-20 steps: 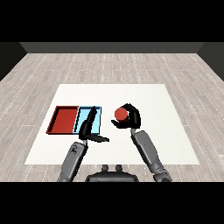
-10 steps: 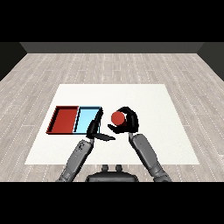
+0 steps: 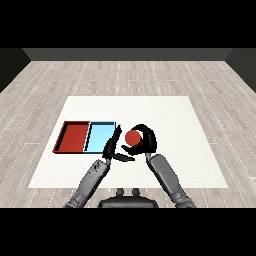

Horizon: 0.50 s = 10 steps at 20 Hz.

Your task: Pick the red can and put it in the red box

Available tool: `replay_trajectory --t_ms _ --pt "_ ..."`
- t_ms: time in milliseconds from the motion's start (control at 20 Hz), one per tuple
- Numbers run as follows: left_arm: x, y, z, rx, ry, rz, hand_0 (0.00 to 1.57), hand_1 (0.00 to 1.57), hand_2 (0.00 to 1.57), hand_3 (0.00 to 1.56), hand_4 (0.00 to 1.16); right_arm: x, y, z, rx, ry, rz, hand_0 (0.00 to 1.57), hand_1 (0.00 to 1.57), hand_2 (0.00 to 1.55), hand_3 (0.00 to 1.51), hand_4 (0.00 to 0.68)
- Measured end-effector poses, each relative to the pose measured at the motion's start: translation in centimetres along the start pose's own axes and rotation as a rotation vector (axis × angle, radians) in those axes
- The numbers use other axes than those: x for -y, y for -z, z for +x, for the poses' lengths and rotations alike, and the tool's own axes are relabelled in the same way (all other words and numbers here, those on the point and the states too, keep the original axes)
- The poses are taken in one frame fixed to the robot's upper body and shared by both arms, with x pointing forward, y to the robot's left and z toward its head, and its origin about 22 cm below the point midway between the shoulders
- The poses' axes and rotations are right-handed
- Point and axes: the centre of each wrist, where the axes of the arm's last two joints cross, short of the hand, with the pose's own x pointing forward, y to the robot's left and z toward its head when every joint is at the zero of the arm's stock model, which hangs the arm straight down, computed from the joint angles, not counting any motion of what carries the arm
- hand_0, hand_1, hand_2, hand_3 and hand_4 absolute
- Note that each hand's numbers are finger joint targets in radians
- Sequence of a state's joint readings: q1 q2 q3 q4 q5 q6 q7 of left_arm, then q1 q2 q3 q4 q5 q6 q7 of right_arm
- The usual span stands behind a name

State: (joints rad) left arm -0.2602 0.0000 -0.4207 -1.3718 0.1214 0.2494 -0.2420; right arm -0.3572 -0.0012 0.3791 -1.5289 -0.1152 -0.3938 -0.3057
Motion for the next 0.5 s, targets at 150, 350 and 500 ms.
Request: replay_trajectory --t_ms 150,350,500 --pt "0.3 0.7 0.1 -0.008 -0.016 -0.006 0.0 0.0 0.0 0.0 0.0 -0.2 0.3 -0.7 0.004 0.009 0.011 1.47 1.47 1.44 1.39 0.676" --pt "1.0 0.1 -0.5 -0.011 -0.032 -0.019 0.0 0.0 0.0 0.0 0.0 -1.0 0.0 -0.4 0.01 0.026 0.009 1.44 1.44 1.43 1.4 0.658" --pt "1.5 0.2 -0.6 -0.007 -0.04 -0.026 0.0 0.0 0.0 0.0 0.0 -1.1 0.3 -0.5 0.008 0.056 0.012 1.48 1.48 1.44 1.4 0.644"
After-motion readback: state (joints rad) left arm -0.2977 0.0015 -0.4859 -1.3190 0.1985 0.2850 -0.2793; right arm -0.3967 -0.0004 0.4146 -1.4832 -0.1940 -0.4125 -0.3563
